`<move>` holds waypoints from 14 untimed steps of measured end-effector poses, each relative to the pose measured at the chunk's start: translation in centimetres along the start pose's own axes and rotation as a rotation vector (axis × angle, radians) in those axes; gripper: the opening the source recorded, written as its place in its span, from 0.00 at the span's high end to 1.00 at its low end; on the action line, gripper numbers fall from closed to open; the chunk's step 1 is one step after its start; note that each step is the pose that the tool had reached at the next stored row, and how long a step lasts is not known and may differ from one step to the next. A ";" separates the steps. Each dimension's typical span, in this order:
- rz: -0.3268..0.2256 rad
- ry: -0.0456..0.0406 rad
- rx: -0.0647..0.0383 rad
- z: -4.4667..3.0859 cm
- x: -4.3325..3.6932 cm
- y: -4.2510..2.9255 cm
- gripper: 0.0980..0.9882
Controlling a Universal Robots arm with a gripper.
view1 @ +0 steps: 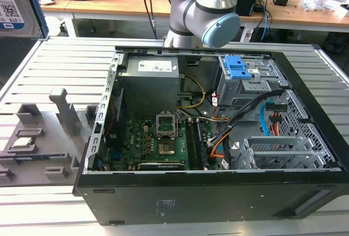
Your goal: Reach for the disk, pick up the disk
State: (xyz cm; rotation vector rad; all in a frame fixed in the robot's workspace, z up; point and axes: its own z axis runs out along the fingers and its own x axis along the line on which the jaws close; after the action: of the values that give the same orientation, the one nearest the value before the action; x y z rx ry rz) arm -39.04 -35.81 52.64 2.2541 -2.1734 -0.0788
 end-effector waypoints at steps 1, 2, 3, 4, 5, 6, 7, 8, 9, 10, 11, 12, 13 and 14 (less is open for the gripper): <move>0.000 -0.0001 0.000 0.00 0.00 -0.01 0.70; 0.000 0.0000 0.000 0.00 0.01 -0.06 0.70; 0.000 0.0003 0.000 -0.01 0.02 -0.34 0.70; 0.000 0.0004 0.000 -0.02 0.03 -0.70 0.70; 0.000 0.0006 0.000 -0.05 0.04 -1.05 0.70; 0.000 0.0007 0.000 -0.06 0.05 -1.29 0.70; 0.000 0.0009 0.000 -0.08 0.07 -1.87 0.70; 0.000 0.0009 0.000 -0.10 0.09 -2.45 0.70; 0.000 0.0011 0.000 -0.13 0.11 -3.05 0.70; 0.000 0.0012 0.000 -0.15 0.13 -3.67 0.70; 0.000 0.0014 -0.001 -0.19 0.16 -4.45 0.70; 0.000 0.0014 -0.001 -0.21 0.17 -4.94 0.70; 0.000 0.0014 -0.001 -0.24 0.20 -5.54 0.70; 0.000 0.0014 -0.001 -0.25 0.20 -5.92 0.70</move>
State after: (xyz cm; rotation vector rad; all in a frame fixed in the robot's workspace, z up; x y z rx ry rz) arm -33.12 -35.80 52.64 2.2528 -2.1722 -0.0783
